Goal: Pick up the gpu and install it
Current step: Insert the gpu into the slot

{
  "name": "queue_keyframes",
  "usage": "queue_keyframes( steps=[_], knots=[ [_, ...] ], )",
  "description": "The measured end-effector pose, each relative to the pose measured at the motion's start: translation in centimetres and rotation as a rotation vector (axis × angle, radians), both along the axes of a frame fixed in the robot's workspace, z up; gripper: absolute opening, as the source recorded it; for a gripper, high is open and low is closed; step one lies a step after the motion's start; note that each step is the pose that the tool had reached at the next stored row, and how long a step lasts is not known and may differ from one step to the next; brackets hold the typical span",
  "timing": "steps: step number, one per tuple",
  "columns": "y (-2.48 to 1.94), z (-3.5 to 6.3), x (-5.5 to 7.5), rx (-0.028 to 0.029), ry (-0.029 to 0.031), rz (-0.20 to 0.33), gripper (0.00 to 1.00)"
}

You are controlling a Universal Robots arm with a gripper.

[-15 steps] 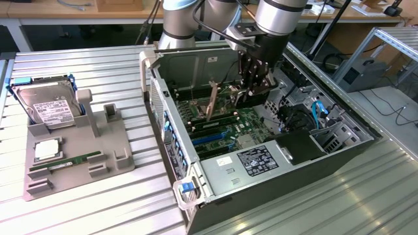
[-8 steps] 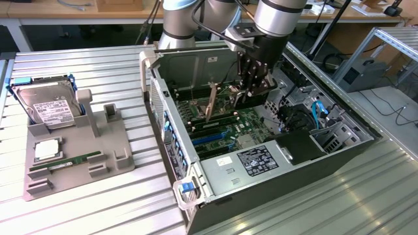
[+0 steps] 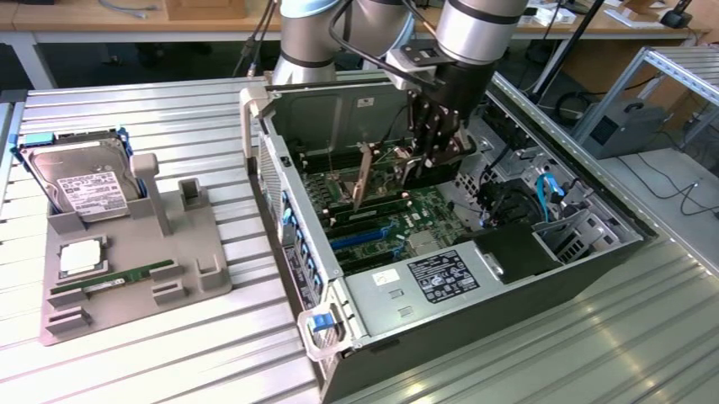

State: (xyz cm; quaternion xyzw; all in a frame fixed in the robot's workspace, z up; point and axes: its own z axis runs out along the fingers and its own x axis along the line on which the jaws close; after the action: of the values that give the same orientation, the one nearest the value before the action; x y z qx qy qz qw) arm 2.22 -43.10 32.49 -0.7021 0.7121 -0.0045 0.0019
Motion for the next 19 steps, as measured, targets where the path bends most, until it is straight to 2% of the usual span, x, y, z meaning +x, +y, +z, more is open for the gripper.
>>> queue_keyframes(
  steps=[19],
  knots=[
    [-0.18,-0.33,-0.20,-0.0001,0.0000,0.000,0.27]
  ],
)
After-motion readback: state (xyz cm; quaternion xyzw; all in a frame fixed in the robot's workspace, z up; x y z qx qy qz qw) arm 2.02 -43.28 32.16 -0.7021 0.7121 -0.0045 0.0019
